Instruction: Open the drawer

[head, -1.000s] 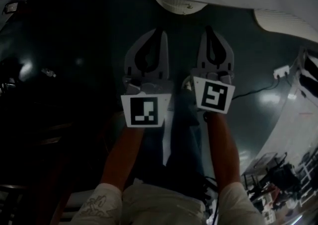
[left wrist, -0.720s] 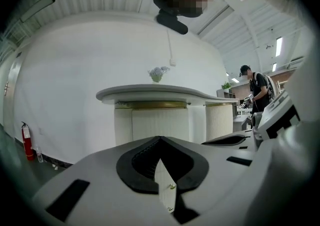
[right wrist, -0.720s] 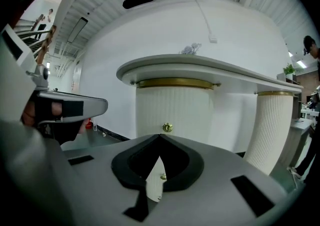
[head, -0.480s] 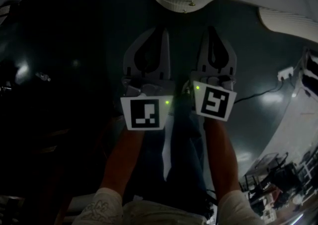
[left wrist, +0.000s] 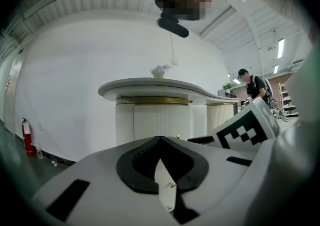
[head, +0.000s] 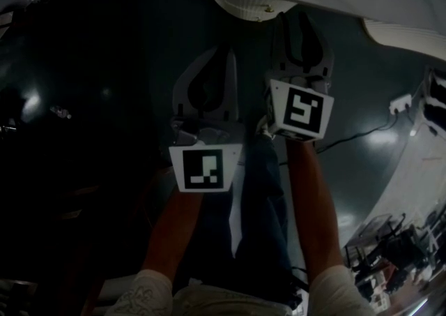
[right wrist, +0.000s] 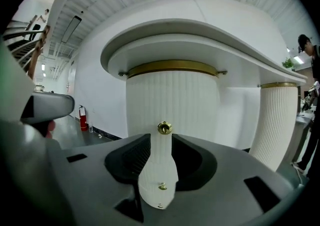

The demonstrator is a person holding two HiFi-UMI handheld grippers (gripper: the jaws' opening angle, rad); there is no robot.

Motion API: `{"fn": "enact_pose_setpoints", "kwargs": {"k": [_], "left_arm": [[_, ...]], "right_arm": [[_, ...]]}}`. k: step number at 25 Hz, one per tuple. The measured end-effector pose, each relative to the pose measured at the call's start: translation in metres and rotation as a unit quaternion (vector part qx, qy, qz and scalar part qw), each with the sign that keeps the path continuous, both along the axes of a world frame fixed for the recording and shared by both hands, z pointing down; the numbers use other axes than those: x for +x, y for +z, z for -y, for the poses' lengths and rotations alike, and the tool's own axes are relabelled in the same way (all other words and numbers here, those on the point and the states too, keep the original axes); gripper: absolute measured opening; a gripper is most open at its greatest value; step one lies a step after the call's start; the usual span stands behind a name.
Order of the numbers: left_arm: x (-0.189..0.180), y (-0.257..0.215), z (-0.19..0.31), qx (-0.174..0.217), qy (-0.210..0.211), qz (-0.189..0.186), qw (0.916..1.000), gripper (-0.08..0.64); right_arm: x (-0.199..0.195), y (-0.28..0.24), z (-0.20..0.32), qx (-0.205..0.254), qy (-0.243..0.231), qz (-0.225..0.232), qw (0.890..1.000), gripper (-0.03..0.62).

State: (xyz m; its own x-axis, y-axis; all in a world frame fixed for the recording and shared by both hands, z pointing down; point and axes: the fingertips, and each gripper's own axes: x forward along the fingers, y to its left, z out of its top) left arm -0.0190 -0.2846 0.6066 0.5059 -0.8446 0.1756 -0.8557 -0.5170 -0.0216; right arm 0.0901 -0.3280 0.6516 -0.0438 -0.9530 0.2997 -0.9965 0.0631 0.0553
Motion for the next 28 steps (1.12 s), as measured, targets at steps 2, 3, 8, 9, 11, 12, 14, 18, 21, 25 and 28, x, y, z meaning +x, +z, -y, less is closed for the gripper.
{"fn": "enact_pose_setpoints", "kwargs": {"k": [2, 3, 8, 9, 11, 12, 14, 18, 21, 25, 28], "left_arm": [[-0.002, 0.0, -0.001, 0.001, -0.001, -0.003, 1.0, 0.002], [-0.002, 0.0, -0.001, 0.001, -0.003, -0.006, 1.0, 0.002], [0.003, -0.003, -0.001, 0.007, 0.0, -0.004, 1.0, 0.002], [0.004, -0.003, -0.001, 0.008, 0.0, -0.004, 1.0, 0.002], [0.006, -0.003, -0.001, 0.009, 0.001, -0.004, 0.9999, 0.002], [0.007, -0.003, -0.002, 0.009, 0.002, -0.003, 1.0, 0.002], [0.008, 0.0, -0.004, 0.004, 0.003, 0.001, 1.0, 0.002], [0.007, -0.001, -0.011, -0.001, 0.005, 0.002, 1.0, 0.002], [0.007, -0.003, -0.013, 0.002, 0.005, 0.004, 1.0, 0.002], [0.004, -0.006, -0.015, 0.002, 0.001, -0.003, 1.0, 0.002], [0.003, -0.003, -0.018, -0.002, 0.003, 0.001, 1.0, 0.002]], "right_arm": [[0.0, 0.0, 0.009, 0.004, 0.005, 0.002, 1.0, 0.123], [0.0, 0.0, 0.013, 0.007, 0.008, 0.006, 1.0, 0.124], [0.005, 0.004, 0.025, 0.005, -0.001, -0.016, 1.0, 0.137], [0.006, 0.004, 0.028, 0.007, 0.0, -0.017, 1.0, 0.142], [0.008, 0.003, 0.032, 0.006, 0.0, -0.021, 1.0, 0.146], [0.008, 0.004, 0.034, 0.005, -0.001, -0.022, 1.0, 0.146], [0.009, 0.004, 0.038, 0.006, -0.003, -0.023, 1.0, 0.146], [0.008, 0.004, 0.042, 0.005, -0.005, -0.031, 0.999, 0.144], [0.011, 0.002, 0.041, 0.006, 0.004, -0.032, 0.999, 0.127], [0.01, -0.001, 0.039, 0.007, 0.007, -0.036, 0.999, 0.114], [0.01, 0.0, 0.038, 0.005, 0.009, -0.033, 0.999, 0.109]]}}
